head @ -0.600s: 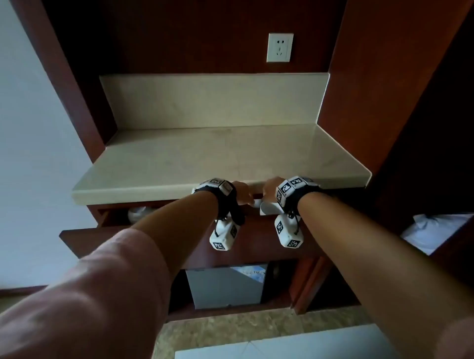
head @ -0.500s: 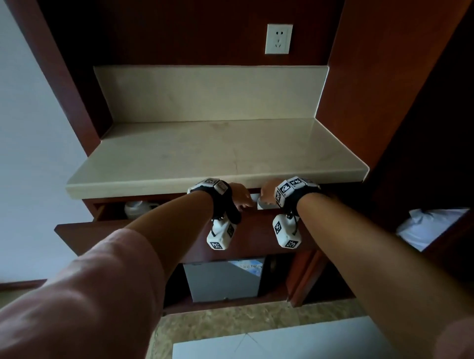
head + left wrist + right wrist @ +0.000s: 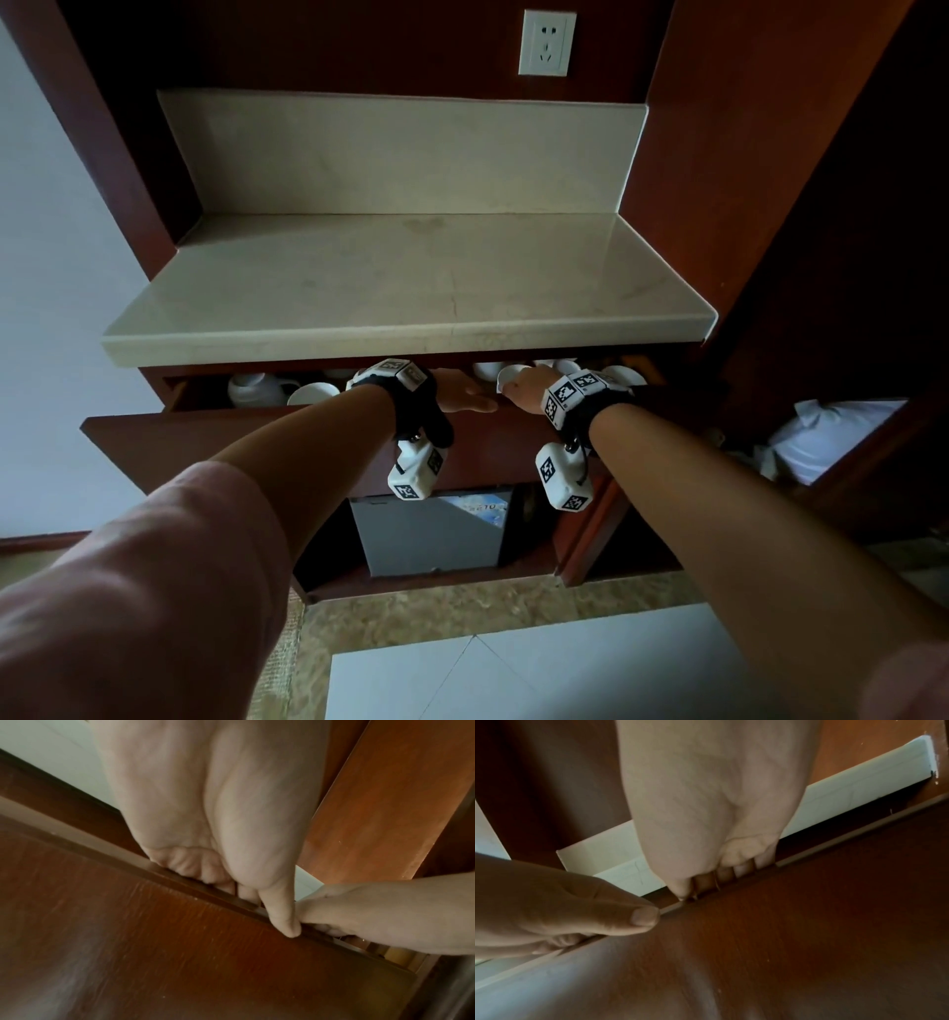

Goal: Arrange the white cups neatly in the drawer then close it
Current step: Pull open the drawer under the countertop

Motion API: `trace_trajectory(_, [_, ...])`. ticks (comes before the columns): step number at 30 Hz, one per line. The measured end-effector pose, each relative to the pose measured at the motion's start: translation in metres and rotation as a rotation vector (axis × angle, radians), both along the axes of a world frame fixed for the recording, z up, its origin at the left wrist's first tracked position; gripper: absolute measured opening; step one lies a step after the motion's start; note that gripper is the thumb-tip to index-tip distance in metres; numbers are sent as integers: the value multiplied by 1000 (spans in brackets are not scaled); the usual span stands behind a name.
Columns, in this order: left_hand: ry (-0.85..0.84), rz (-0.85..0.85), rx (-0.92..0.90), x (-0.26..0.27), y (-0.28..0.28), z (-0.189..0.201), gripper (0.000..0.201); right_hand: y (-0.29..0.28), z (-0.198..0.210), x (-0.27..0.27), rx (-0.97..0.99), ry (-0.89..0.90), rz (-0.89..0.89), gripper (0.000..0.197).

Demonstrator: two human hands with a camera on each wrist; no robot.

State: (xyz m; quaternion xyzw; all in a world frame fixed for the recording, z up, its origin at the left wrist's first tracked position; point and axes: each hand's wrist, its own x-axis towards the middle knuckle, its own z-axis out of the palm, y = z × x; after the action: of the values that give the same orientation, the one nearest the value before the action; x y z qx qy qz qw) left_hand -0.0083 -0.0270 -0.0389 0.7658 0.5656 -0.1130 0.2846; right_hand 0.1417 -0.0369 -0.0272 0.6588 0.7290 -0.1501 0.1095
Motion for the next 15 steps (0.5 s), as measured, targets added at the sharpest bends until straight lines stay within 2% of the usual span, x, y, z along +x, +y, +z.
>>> trace_trajectory(8, [0, -60, -17, 1, -20, 7, 49, -1, 5, 3, -164, -155, 131, 62])
trace_trajectory(11, [-43, -70, -17, 1, -34, 10, 44, -6, 7, 9, -152, -219, 136, 75])
trace_trajectory(15, [-79, -79, -28, 3, -49, 11, 42, -9, 5, 10, -168, -225, 209, 80])
